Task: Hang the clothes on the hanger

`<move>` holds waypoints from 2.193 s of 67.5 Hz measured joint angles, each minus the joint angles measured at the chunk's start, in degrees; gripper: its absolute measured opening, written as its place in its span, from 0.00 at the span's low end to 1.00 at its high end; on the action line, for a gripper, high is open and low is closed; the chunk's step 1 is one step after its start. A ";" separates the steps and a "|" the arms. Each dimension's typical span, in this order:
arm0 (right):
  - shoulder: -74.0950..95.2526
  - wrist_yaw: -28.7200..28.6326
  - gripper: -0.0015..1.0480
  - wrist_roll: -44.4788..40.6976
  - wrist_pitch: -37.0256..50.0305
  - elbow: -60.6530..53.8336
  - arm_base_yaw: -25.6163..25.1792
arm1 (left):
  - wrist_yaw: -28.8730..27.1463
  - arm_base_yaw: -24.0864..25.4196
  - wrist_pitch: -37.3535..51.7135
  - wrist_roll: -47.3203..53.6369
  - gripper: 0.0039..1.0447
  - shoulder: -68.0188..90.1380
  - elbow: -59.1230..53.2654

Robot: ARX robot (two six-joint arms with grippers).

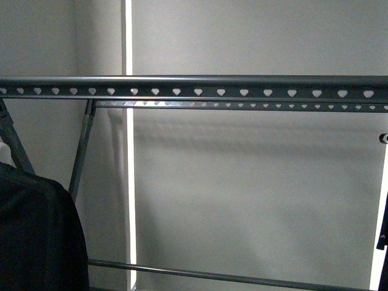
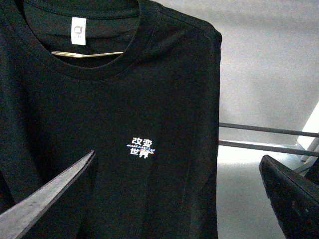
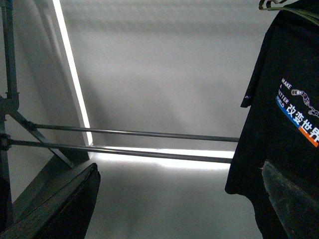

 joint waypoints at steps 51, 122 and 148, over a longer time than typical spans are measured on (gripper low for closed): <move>0.00 -0.02 0.93 0.00 0.00 0.00 0.04 | 15.80 1.11 -0.09 -1.64 0.94 25.77 14.25; 0.00 -0.04 0.93 0.00 0.00 0.00 0.04 | -15.43 -5.07 5.07 -53.88 0.94 80.21 61.31; 0.00 -0.04 0.93 0.00 0.00 0.00 0.04 | -17.51 -5.84 2.45 -53.96 0.94 80.81 60.92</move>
